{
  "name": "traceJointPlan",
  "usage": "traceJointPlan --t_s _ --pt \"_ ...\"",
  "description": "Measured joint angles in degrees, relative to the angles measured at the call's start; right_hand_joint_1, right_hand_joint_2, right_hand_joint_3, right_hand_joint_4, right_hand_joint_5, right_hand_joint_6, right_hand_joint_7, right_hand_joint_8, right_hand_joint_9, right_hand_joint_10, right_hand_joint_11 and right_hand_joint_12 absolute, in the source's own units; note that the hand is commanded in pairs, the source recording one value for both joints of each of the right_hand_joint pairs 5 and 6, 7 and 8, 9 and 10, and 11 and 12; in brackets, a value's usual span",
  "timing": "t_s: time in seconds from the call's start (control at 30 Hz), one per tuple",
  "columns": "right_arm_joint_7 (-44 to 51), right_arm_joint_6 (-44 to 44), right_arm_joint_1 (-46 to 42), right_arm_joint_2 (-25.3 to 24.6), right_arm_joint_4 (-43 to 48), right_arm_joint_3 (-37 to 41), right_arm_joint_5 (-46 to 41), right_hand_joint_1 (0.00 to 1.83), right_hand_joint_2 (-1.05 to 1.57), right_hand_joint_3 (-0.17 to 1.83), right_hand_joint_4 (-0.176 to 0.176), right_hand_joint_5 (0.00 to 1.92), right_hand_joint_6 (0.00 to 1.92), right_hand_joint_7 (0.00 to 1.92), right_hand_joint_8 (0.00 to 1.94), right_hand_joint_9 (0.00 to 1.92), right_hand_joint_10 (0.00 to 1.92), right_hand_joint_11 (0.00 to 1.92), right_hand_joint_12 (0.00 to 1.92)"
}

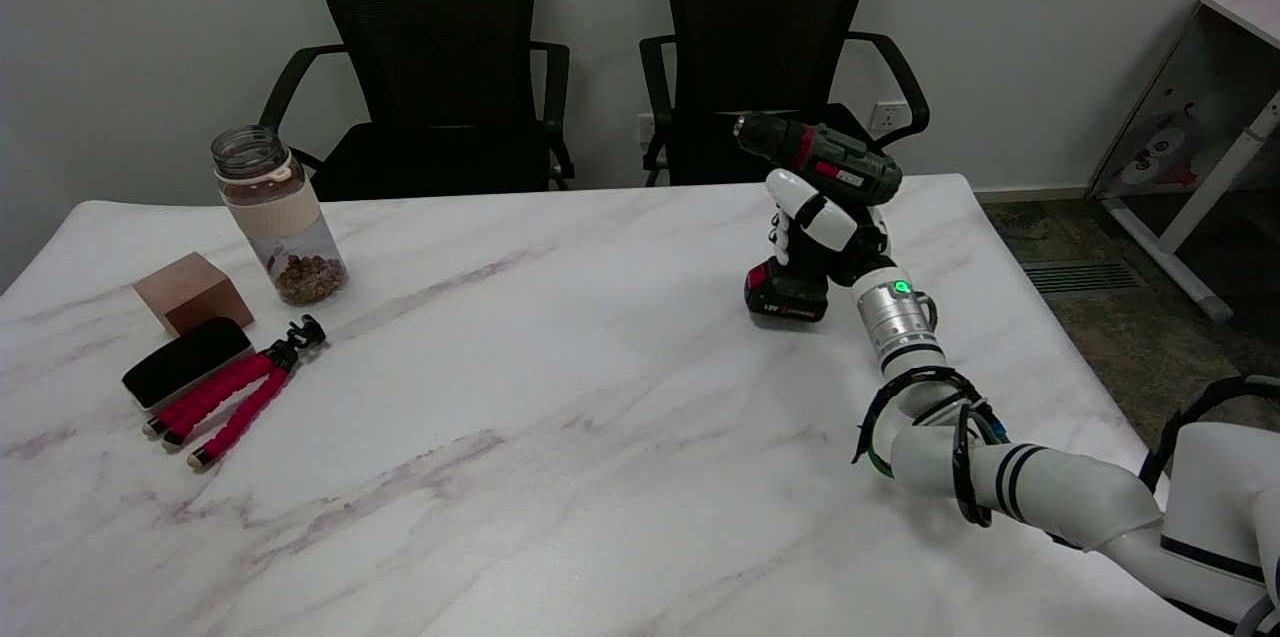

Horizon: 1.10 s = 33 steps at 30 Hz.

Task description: Pick up the power screwdriver.

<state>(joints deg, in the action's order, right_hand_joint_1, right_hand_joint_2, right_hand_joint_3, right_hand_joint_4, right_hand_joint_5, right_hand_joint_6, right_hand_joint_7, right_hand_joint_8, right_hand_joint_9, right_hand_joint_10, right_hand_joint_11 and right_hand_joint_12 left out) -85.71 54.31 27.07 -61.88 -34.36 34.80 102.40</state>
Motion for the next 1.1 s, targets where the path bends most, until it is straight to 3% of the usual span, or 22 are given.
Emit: traceJointPlan --t_s 0.27,1.1 --pt "0.4 1.86 0.57 0.57 -2.81 0.07 0.18 0.8 0.81 0.77 0.176 1.88 1.88 1.88 1.88 1.92 1.92 1.92 1.92" --pt "6.25 3.69 5.87 7.22 -18.06 0.12 2.44 0.82 0.84 0.79 0.176 1.8 1.8 1.8 1.8 1.92 1.92 1.92 1.92"
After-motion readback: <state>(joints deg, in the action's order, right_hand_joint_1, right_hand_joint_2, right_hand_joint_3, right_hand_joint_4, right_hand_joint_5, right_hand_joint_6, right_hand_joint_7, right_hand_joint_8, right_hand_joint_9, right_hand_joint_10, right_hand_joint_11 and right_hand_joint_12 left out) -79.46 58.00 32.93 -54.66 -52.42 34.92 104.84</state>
